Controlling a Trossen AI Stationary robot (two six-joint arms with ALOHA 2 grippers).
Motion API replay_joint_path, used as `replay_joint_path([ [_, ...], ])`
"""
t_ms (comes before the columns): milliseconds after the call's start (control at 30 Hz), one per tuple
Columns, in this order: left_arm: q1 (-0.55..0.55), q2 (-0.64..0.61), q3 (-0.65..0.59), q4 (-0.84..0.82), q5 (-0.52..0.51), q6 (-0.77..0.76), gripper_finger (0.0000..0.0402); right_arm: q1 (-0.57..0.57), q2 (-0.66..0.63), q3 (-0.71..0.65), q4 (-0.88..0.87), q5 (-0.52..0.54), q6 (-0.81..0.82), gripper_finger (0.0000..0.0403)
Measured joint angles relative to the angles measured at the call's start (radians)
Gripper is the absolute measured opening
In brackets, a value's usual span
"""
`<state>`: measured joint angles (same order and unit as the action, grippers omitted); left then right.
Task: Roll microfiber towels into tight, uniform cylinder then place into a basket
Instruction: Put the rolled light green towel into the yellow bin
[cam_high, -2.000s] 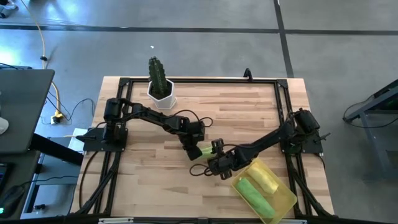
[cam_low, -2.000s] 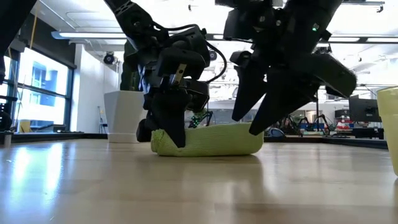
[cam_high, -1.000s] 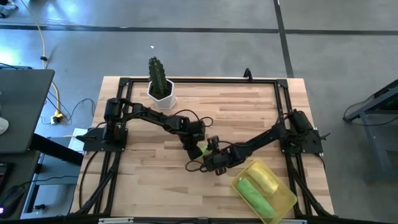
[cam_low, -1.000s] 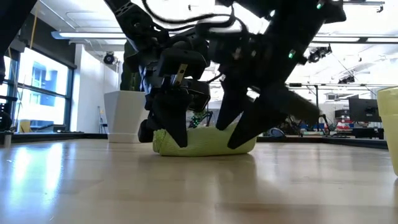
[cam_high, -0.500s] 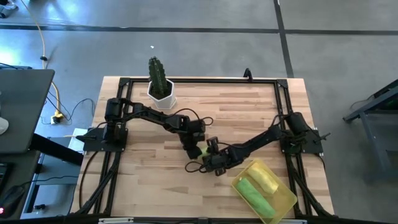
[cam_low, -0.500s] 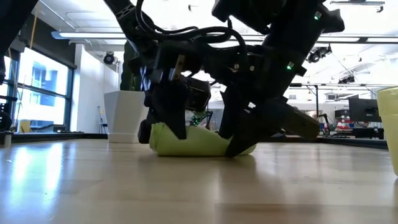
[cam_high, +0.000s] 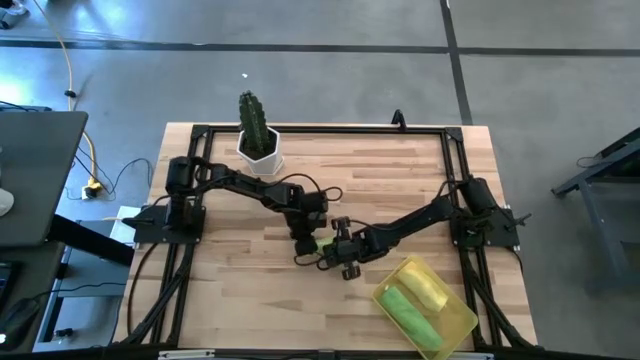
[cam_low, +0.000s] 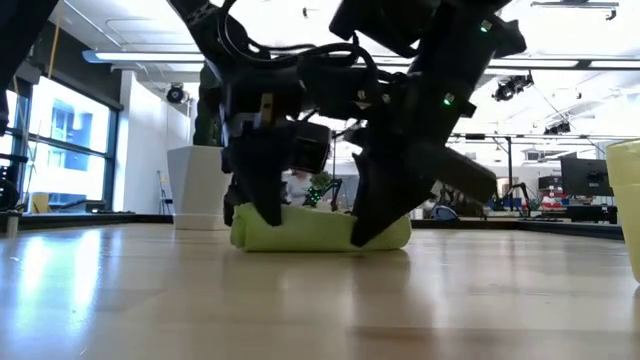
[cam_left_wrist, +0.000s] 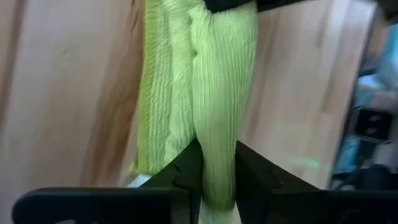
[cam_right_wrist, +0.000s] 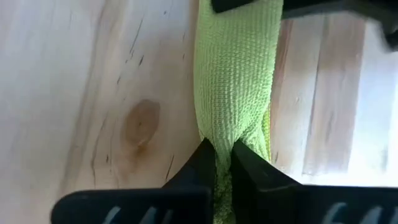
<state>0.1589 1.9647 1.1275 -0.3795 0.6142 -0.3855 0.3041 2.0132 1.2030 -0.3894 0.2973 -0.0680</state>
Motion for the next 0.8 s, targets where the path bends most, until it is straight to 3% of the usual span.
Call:
replay_joint_path([
  [167,-0.002,-0.020,0.005,-0.114,-0.110,0.092,0.0086,-0.026,-0.002,0.000,0.003,-0.072,0.027,0.0003],
  [300,-0.011,-0.033,0.005,-0.182,-0.137,0.133,0.0103,-0.040,-0.003,0.000,0.006,-0.108,0.027,0.0002],
  [433,-0.020,-0.079,-0.001,-0.340,-0.297,0.172,0.0111,-0.046,-0.007,0.000,0.001,-0.146,0.028,0.0001],
  [600,-0.034,-0.176,-0.002,-0.459,-0.412,0.131,0.0111,-0.057,-0.036,-0.003,-0.032,-0.245,0.059,0.0001],
  [800,-0.132,-0.341,-0.002,-0.548,-0.528,0.037,0.0111,-0.104,-0.073,-0.011,-0.059,-0.390,0.078,0.0000],
])
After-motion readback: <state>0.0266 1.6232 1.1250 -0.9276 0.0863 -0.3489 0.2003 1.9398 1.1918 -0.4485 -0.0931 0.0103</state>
